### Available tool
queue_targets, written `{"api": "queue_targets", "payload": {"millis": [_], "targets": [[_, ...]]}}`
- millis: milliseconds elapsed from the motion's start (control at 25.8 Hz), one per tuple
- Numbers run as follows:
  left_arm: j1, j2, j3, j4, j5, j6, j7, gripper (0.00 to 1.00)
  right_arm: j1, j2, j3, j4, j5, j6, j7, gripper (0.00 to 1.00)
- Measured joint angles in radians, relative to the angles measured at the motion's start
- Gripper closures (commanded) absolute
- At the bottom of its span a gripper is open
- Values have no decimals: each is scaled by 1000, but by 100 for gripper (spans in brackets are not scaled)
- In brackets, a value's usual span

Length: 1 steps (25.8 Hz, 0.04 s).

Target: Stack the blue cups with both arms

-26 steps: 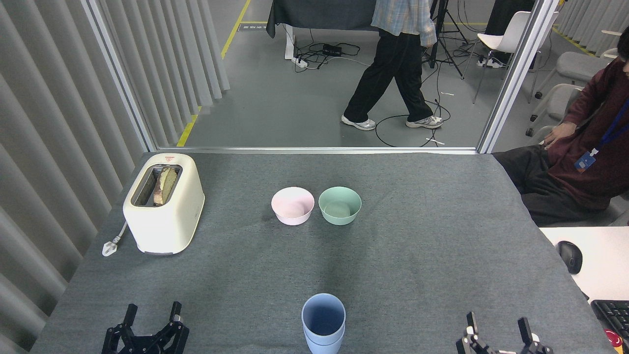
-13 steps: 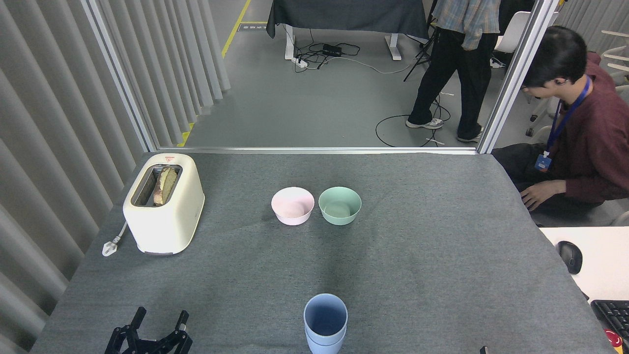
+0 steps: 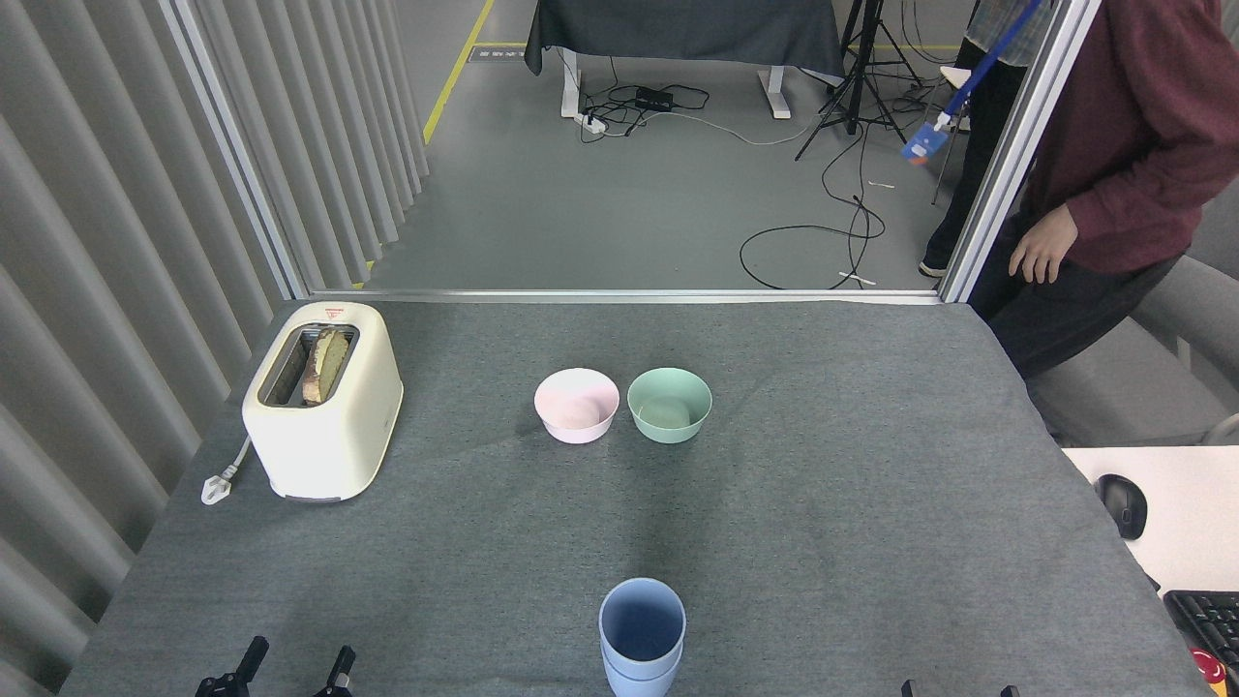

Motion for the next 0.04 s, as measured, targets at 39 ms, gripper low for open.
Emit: {"api": "queue_targets", "payload": {"millis": [39], "targets": [[3, 0, 3, -2, 1, 1, 0, 0, 0, 0, 6, 0, 6, 0, 0, 0]]}}
